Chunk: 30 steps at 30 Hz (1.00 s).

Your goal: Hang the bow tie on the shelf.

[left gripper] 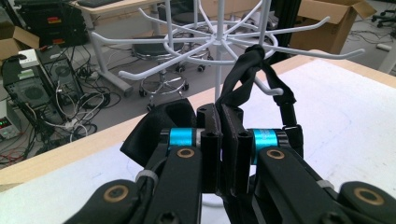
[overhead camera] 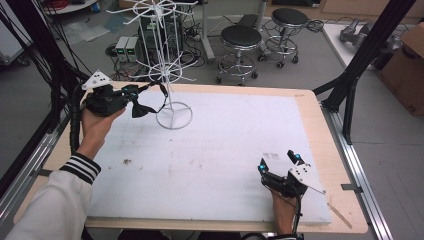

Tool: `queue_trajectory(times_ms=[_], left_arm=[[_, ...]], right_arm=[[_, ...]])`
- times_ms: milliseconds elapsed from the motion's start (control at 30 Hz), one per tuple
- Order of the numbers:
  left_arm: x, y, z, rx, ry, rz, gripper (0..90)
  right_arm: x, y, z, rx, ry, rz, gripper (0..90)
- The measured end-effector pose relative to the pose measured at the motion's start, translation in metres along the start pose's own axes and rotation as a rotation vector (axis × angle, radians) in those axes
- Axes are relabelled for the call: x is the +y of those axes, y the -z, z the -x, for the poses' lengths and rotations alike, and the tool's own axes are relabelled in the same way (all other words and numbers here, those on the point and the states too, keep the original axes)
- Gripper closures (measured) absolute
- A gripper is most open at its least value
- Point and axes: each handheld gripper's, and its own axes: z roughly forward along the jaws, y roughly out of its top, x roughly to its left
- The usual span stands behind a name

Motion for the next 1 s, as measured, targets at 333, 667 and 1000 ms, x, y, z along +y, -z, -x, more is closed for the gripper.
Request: queue_trajectory(times_ms=[333,667,1000], left_arm=[[-0.008,-0.014,-0.001,0.005,0.012,-0.018,85.9],[-0.017,-0.021,-0.004,-0.018,0.022,-0.037,84.2],[-0.033,-0.016,-0.008,-0.048,0.022,-0.071,57.2]], right_arm=[[0.0,0.0,0.0,-0.001,0.0,0.0,1.7],[0.0,0.0,0.0,0.0,-0.001,0.0,1.7],[0.0,0.001,0.0,0.0,-0.008,0.005,1.6]])
